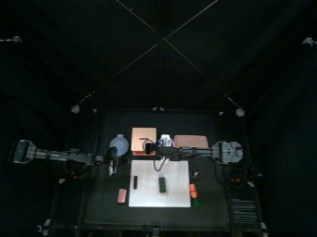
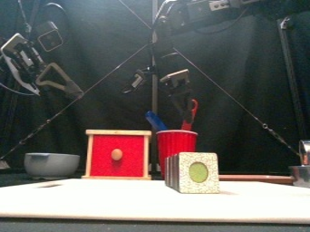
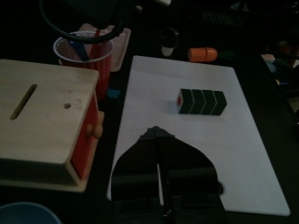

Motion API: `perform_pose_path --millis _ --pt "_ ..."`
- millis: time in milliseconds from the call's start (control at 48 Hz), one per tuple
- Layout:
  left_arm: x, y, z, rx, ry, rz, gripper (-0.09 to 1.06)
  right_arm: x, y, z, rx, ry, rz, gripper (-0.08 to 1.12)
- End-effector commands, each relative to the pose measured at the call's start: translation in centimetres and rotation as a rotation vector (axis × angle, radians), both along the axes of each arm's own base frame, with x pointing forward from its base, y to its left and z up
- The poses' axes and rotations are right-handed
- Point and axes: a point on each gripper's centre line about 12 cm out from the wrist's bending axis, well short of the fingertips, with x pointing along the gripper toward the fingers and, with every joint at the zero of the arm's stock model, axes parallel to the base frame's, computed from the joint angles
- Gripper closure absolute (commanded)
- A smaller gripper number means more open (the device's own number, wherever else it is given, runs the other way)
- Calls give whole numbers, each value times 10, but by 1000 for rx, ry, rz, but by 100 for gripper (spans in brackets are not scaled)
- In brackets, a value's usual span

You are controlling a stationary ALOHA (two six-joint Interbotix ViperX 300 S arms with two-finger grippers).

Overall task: Place sushi on board then cut the sushi with the knife then place the pieces on the plate
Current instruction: Grasp knife edge with left hand

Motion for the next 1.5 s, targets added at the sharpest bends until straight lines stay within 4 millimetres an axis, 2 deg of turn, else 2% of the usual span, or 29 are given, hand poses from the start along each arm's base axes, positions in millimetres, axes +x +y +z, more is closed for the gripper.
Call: perform_pose_path --millis 21,208,500,750,958,1083,1250,1500 --pt "3 0 5 5 -15 0 97 -1 -5 21 1 -53 -7 69" --pt "2 0 4 5 -14 0 97 -4 -5 48 7 -122 -15 69" --pt "1 0 2 0 -8 1 97 -23 5 84 -7 -189 -7 69" --pt "1 1 2 3 -9 2 97 -47 33 132 -24 -310 42 69" --pt "3 0 8 12 -35 -4 97 -71 57 154 -102 -401 65 69" --pt "1 0 12 26 -59 -10 97 -84 74 168 -100 -553 83 69" --pt "2 -2 19 43 -87 -27 97 -95 93 166 -45 -741 102 69" --pt "5 -6 47 89 -187 -59 97 -116 102 137 56 -966 157 69"
